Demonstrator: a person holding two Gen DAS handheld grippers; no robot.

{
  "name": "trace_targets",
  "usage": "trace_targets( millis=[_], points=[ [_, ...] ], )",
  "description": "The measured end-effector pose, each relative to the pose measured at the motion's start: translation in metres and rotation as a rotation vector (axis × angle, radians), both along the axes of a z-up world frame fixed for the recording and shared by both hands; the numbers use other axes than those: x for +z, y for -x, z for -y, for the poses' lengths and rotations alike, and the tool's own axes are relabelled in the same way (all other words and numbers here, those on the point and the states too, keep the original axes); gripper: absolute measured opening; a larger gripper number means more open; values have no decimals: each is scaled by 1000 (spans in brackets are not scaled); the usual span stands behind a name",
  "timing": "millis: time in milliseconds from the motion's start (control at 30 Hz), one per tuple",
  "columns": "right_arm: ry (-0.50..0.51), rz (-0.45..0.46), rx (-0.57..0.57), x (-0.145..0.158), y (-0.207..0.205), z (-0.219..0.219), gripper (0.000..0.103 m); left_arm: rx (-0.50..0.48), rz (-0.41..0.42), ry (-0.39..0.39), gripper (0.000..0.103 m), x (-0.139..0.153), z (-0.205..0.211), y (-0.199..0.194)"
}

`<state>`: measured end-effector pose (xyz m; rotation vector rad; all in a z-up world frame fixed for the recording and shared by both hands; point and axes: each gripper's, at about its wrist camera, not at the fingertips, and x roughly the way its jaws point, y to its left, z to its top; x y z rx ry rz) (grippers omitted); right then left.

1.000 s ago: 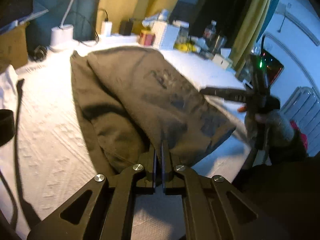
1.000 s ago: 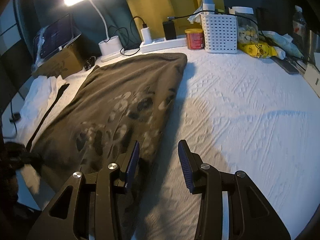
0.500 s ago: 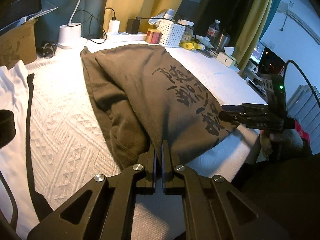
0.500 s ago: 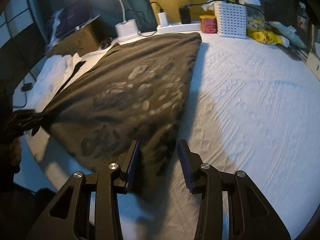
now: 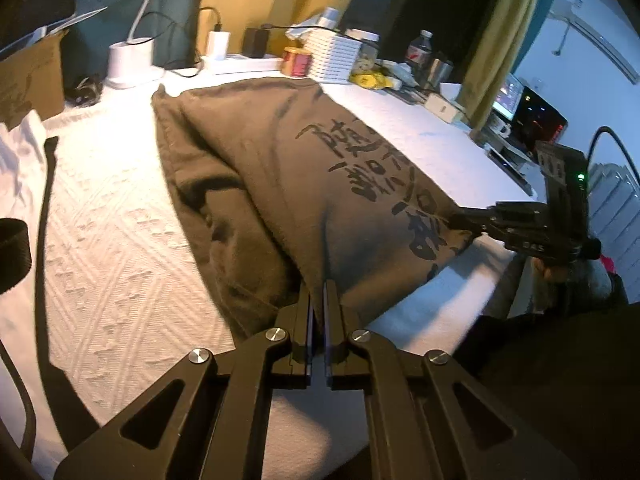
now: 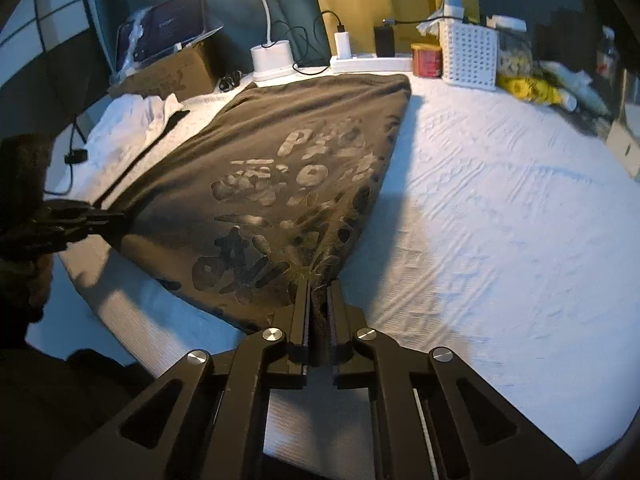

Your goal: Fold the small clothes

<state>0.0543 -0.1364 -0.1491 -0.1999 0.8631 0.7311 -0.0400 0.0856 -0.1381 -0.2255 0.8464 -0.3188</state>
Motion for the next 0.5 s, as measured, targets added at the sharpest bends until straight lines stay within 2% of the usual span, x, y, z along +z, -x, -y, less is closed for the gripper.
trace_targets(
  millis=[167, 400, 500],
  points=[
    [43, 3, -38, 0, 8, 14, 8, -61, -22, 14, 3, -6, 17, 1],
    [96, 7, -48, -2, 23, 15, 8, -44, -60, 69, 3, -19, 19, 8],
    [106, -13, -28, -2, 25, 14, 8, -46, -64, 64, 4, -16, 18, 10]
  ],
)
